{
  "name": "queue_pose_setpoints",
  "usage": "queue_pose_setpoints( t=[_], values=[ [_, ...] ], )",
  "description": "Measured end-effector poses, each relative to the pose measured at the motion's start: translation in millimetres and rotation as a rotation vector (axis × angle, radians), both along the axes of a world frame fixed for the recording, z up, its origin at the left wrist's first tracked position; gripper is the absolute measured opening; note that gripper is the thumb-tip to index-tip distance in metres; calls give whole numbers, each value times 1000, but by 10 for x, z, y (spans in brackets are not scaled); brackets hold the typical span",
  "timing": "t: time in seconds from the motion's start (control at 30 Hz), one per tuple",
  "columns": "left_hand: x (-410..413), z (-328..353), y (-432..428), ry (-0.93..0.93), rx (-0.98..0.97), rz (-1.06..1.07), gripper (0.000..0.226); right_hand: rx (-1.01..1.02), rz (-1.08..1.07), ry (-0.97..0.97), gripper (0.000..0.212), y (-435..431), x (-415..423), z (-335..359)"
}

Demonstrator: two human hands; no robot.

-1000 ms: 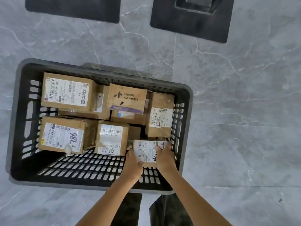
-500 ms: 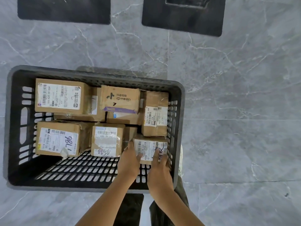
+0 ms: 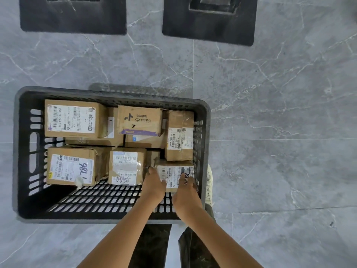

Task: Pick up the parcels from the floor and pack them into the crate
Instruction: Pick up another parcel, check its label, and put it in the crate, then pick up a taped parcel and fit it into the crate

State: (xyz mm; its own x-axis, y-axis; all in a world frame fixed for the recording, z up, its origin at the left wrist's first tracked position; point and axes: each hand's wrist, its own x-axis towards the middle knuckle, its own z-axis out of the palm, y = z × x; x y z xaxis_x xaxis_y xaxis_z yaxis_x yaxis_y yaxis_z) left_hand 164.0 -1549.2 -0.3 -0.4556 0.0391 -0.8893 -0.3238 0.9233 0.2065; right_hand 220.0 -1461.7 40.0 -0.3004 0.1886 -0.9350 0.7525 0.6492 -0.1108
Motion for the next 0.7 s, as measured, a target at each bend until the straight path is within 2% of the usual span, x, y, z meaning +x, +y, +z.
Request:
queue_pose_setpoints(
  t=[0.13,0.23,0.4,0.5,0.7],
  values=[
    [-99,494,-25,15,68,-25,72,-15,-68,71,45,171,-270,334],
    [-309,1066,-31,1,138,-118,75,-3,-105,226,36,296,-576,812],
    [-1019,2296,42,209,253,-233,47,-6,-173,433,31,441,-1114,1912],
    [-1429,3131,131,374,358,-198,28,11,-159,556,19,506,-1435,2693],
    [-1813,4875,299,625,469,-157,22,118,-197,754,25,716,-1762,4407]
  ],
)
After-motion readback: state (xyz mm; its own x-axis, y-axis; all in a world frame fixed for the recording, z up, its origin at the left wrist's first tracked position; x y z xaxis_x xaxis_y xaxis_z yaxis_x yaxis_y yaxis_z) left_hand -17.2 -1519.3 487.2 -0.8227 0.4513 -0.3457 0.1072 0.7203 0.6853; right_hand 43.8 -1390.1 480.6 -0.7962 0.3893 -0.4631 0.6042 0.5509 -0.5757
